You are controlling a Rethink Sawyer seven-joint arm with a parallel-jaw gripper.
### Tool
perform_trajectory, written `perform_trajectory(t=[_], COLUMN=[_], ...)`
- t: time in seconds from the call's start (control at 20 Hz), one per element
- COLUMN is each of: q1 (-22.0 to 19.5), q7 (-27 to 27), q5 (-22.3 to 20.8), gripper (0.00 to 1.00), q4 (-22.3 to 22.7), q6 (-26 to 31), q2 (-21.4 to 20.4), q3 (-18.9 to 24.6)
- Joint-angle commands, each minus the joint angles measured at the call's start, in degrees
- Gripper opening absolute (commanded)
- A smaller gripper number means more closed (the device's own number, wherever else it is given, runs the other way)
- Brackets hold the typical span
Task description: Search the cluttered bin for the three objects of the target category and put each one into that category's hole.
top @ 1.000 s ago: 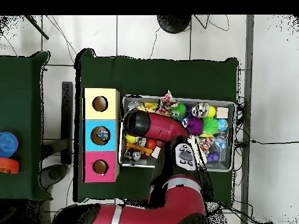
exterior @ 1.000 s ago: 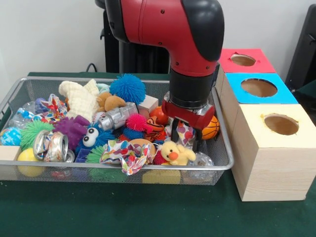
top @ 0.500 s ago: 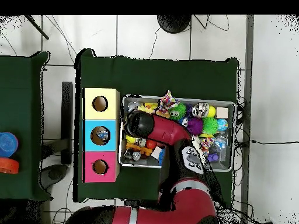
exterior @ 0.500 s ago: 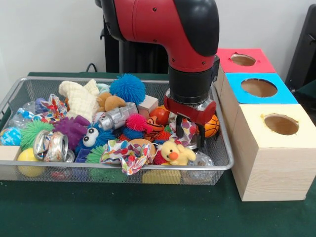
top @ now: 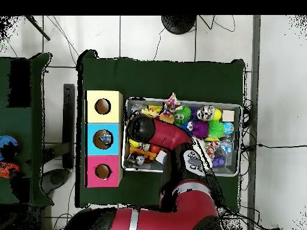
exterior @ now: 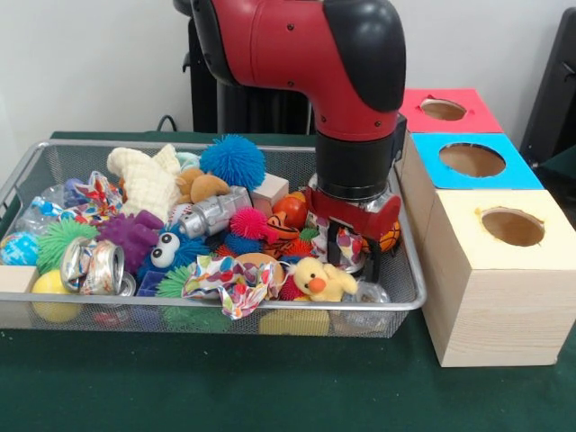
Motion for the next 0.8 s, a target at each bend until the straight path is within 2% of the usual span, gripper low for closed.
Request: perform_trajectory(t=[0.05,0.35,0.65,0.8], q1=[1.34,1.36,1.79,1.71], q7=[13.69,16.09,17.41,17.79], q5=[4.56,6.90,9.59,11.22], gripper=[1.00,1.00,1.00,1.00], q4=[0.88,0.92,2.08,4.29], q6=[-9.30,-13.09,-14.06,-12.24], q2=[4.66,4.10,2.52,-0.26], q3=[5.58,6.32,6.23,6.59])
